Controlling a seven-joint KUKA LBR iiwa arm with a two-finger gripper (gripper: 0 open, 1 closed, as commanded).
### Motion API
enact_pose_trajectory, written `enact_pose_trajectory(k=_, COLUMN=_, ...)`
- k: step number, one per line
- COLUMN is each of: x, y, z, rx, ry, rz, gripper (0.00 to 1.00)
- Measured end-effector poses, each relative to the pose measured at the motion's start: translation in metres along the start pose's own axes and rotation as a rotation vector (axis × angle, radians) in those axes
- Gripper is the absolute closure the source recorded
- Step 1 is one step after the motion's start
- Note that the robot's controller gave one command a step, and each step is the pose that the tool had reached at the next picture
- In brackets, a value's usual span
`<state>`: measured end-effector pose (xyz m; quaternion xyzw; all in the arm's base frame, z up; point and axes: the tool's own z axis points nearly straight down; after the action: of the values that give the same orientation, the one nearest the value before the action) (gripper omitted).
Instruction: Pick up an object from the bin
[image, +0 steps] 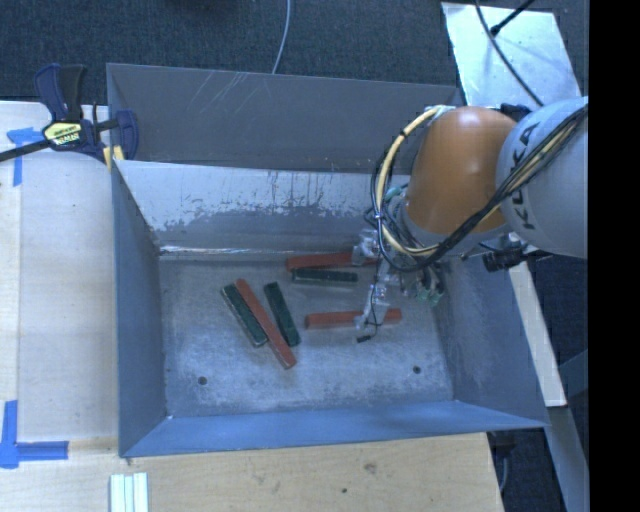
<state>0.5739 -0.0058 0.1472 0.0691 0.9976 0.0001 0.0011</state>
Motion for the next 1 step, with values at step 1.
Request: enact_pose_trajectory(k=1, x=0.0, y=-0.0011, z=0.0591, rx=0.0, ry=-0.007, rz=0.003, gripper=0.0)
